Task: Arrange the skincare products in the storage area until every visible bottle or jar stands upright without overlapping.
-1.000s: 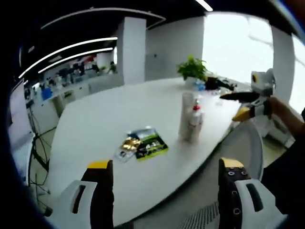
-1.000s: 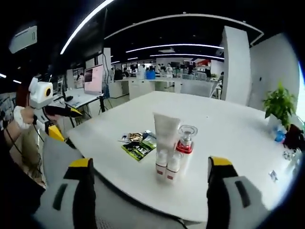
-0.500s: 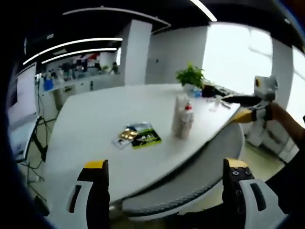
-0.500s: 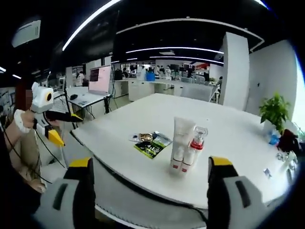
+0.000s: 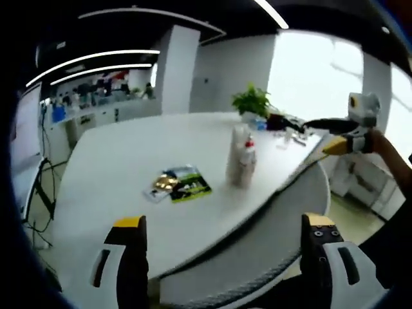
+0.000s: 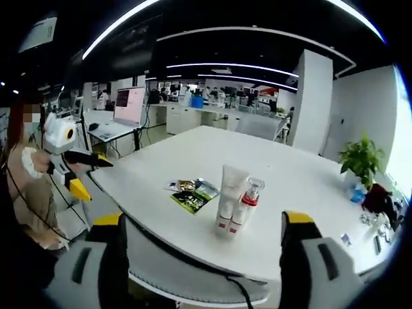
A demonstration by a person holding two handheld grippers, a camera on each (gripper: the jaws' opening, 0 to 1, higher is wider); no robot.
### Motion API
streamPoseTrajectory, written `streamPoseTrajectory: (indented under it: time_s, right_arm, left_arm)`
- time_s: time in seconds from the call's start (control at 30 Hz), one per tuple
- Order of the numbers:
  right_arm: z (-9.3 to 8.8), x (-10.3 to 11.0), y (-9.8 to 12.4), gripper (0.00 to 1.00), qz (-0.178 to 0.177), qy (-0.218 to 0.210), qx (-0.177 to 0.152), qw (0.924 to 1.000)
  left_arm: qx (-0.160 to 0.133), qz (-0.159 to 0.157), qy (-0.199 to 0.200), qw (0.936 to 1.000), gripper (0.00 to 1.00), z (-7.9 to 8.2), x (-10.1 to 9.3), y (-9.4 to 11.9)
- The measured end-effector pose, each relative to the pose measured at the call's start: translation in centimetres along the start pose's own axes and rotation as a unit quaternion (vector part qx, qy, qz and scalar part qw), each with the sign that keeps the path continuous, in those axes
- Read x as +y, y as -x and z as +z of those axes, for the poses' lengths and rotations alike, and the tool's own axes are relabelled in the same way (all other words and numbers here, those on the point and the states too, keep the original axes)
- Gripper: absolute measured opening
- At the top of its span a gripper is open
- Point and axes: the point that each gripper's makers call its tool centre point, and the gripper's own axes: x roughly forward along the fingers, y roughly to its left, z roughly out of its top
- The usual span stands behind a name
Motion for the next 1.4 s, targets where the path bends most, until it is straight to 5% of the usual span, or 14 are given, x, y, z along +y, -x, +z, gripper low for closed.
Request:
streamPoseTrajectory:
  time_s: [0.1,0.17,0.3,0.4,0.53,0.7,0.9,1.13,1.23,1.4]
  right_arm:
    - [-0.5,-0.8,-1.6,1.00,0.015,0.002,0.007,0.9999]
    - [-0.5,-1.4,-2.5,1.00,0.024,-0.001,0.009,0.9997]
    - [-0.1,-3.2,-3.9,1.00,0.027,-0.006,0.004,0.9996]
    - [0.7,-4.4,-4.6,1.00,0.026,-0.007,-0.014,0.9995]
    - [0.5,-5.9,-5.3,1.00,0.036,-0.010,-0.016,0.9992]
    - [-0.1,-7.1,-5.9,1.00,0.042,-0.014,-0.018,0.9989]
    - [-0.6,-7.0,-6.1,1.00,0.065,-0.020,-0.014,0.9976]
    - [-0.3,-6.4,-6.2,1.00,0.082,-0.022,-0.019,0.9962]
    - [-0.1,-5.8,-6.3,1.00,0.082,-0.025,-0.020,0.9961]
    - [1.7,-3.8,-6.0,0.95,0.098,-0.091,-0.059,0.9892]
  left_arm:
    - [-0.017,-0.002,0.029,0.9994,0.93,1.0,0.3,-1.9]
    - [0.015,-0.023,0.016,0.9995,0.93,0.6,-0.2,-3.1]
    - [0.065,0.015,-0.076,0.9949,0.96,1.0,2.1,-5.5]
    - [0.058,-0.018,-0.037,0.9975,0.90,2.2,1.7,-7.9]
    - [0.069,-0.038,-0.045,0.9958,0.72,2.9,1.7,-10.9]
    - [0.111,-0.030,-0.062,0.9914,0.70,1.5,2.4,-14.2]
    - [0.134,-0.041,-0.047,0.9890,0.50,-0.1,2.4,-16.8]
    - [0.142,-0.019,-0.012,0.9897,0.44,-1.0,4.3,-19.3]
    - [0.139,-0.027,0.014,0.9898,0.30,-1.0,4.8,-20.5]
    - [0.140,-0.032,0.038,0.9889,0.31,-0.9,5.9,-22.4]
